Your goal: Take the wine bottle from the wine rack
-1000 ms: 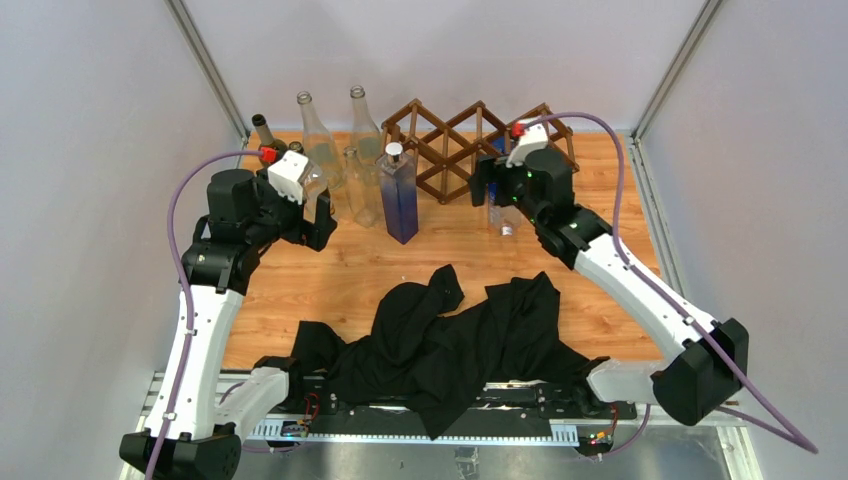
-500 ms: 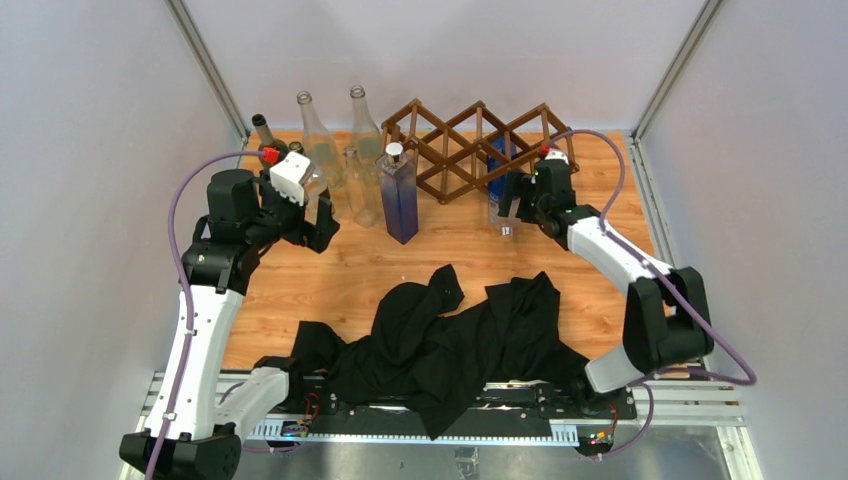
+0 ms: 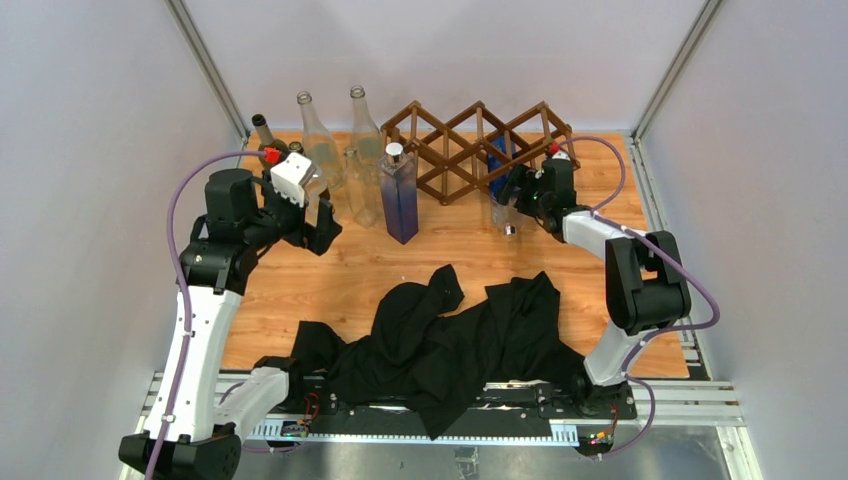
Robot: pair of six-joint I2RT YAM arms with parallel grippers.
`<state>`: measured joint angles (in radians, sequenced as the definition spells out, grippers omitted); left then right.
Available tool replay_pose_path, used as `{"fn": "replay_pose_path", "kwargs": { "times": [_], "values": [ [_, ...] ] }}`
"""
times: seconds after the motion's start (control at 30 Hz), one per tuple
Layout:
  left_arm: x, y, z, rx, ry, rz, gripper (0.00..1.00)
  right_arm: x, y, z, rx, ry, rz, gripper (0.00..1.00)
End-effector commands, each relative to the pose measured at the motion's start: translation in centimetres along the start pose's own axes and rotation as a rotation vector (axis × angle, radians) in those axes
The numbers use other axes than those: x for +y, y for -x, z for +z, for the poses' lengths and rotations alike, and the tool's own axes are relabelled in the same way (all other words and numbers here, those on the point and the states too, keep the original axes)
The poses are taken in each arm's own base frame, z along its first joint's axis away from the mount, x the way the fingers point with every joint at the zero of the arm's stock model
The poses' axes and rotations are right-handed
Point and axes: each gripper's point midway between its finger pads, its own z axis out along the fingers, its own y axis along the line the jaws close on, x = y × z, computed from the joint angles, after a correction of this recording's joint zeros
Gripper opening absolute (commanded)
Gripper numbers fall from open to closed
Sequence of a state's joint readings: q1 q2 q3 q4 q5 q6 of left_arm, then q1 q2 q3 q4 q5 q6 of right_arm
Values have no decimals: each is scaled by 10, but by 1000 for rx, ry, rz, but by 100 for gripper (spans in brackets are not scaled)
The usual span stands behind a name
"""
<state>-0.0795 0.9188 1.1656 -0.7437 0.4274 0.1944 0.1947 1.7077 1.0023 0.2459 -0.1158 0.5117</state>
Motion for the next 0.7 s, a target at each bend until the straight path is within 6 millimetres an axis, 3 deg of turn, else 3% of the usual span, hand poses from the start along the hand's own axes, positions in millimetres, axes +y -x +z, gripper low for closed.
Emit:
{"fn": "replay_pose_path", "kwargs": {
  "times": [0.0, 0.1, 0.33, 0.5, 0.6, 0.67],
  "values": [
    [-5, 11, -9, -29, -18, 25, 100, 13, -2, 8, -12, 113, 73, 91],
    [-5, 11, -10, -28, -18, 29, 100, 15, -6, 8, -16, 131, 102, 80],
    [-8, 16, -14, -37, -30, 37, 100, 16, -15, -6, -35, 161, 145, 67],
    [-12, 19, -16, -49, -52, 50, 100, 18, -12, -29, -75, 173, 152, 34],
    [-14, 21, -17, -55, -64, 65, 100, 20, -7, -48, -109, 172, 150, 1],
    [-16, 21, -17, -57, -77, 69, 100, 22, -3, -60, -130, 178, 151, 0]
  ]
}}
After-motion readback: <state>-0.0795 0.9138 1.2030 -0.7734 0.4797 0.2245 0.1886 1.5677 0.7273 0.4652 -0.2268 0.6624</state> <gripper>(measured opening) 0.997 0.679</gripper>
